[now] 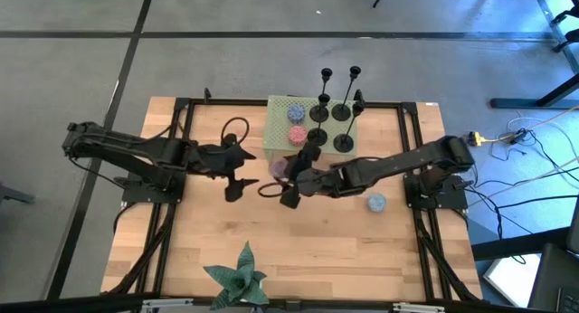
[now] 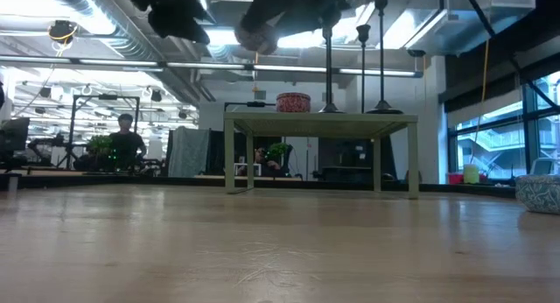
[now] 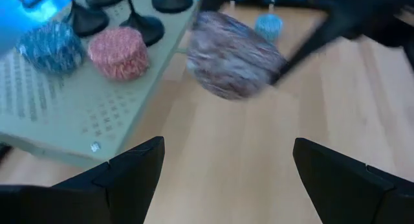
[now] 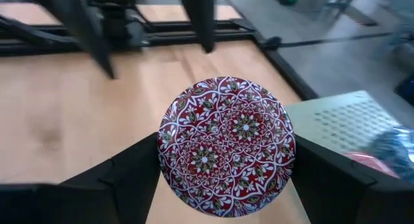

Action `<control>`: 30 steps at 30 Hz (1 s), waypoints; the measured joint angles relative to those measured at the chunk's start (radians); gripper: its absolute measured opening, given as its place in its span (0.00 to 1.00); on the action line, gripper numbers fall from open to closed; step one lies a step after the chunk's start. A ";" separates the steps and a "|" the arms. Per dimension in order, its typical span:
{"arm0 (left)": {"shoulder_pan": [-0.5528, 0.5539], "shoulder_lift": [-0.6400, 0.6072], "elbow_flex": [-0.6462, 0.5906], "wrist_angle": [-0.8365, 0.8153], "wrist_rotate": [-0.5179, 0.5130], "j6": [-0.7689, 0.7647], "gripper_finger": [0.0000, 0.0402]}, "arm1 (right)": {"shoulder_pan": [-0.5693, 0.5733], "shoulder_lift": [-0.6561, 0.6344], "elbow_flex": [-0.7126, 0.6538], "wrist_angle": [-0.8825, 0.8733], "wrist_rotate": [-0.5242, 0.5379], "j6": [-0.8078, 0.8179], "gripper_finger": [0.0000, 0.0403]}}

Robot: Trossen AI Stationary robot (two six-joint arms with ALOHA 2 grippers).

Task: Pick & Place candle stick holders
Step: Put the brown scented candle on the shelf

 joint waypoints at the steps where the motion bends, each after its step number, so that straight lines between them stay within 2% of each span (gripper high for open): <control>1: -0.002 -0.001 0.000 -0.010 0.000 0.034 0.85 | -0.003 0.006 0.015 -0.021 0.015 0.000 0.76; 3: -0.007 -0.003 0.000 -0.054 0.000 0.080 0.85 | -0.006 0.017 0.029 -0.022 0.032 0.003 0.76; 5: -0.007 0.004 0.000 -0.044 0.000 0.057 0.85 | -0.007 0.017 0.029 -0.016 0.033 -0.001 0.76; 9: 0.003 0.023 0.000 0.017 0.004 -0.151 0.85 | -0.005 0.017 0.029 -0.033 0.032 -0.005 0.76; 17: 0.032 0.023 0.000 0.174 0.032 -0.372 0.85 | -0.005 0.017 0.029 -0.048 0.032 -0.058 0.76; 24: 0.084 0.028 0.000 0.199 0.034 -0.408 0.85 | -0.005 0.017 0.029 -0.005 0.032 -0.106 0.76; 30: 0.113 0.069 0.000 0.211 0.081 -0.429 0.85 | -0.006 0.017 0.028 0.058 0.032 -0.166 0.76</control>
